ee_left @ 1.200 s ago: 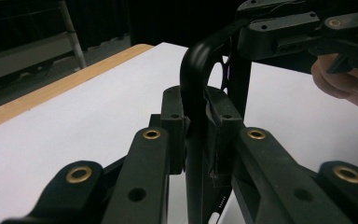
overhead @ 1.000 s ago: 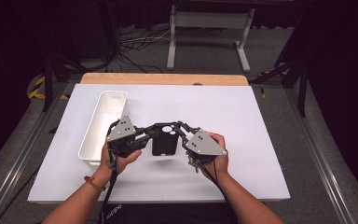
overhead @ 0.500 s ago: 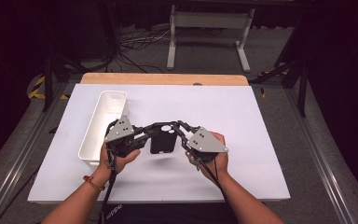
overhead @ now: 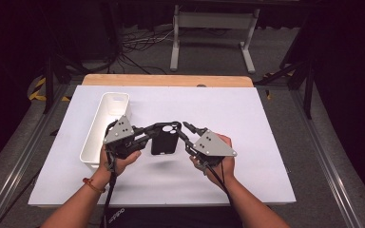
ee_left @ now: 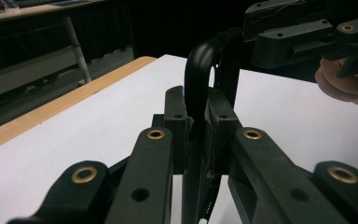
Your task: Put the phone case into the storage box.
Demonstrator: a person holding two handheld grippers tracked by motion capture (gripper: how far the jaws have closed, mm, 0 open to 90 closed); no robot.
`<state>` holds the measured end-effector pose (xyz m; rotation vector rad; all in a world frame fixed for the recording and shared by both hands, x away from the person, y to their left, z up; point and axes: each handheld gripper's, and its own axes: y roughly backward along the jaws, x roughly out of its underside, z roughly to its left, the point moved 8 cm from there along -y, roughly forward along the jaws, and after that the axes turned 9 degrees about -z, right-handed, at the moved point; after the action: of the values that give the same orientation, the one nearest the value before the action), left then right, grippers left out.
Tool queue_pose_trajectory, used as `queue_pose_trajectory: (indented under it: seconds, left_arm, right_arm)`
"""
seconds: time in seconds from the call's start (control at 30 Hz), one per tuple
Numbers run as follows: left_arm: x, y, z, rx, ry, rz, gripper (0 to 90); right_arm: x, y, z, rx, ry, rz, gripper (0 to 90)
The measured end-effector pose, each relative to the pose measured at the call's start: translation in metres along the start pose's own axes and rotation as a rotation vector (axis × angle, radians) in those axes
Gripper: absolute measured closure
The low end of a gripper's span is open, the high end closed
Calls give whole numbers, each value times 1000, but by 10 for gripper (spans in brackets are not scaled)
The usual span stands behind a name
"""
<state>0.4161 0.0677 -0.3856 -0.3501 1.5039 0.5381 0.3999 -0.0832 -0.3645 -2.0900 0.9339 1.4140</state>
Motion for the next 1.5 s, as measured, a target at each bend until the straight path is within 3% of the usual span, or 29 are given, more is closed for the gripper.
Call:
queue_pose_trajectory:
  seconds: [0.27, 0.37, 0.6, 0.63, 0.93, 1.23, 1.5]
  left_arm:
    - [-4, 4, 4, -13, -7, -13, 820]
    - [-6, 7, 5, -10, -9, -14, 821]
    - [-10, 10, 7, -9, -5, -31, 821]
    - [-11, 10, 7, -11, -6, -36, 821]
    - [-13, 11, 9, -12, -8, -40, 821]
    - [-17, 15, 12, -16, -4, -56, 821]
    - [-20, 20, 16, -17, 0, -63, 821]
  right_arm:
    - [7, 0, -7, 0, -43, 9, 623]
    - [11, 3, -10, -6, -56, 20, 557]
    - [29, 16, -15, 4, -70, 59, 442]
    - [35, 21, -16, 8, -67, 72, 391]
    - [59, 47, -25, 17, -78, 128, 274]
    - [83, 70, -37, 63, -95, 184, 228]
    - [94, 85, -47, 99, -106, 193, 205]
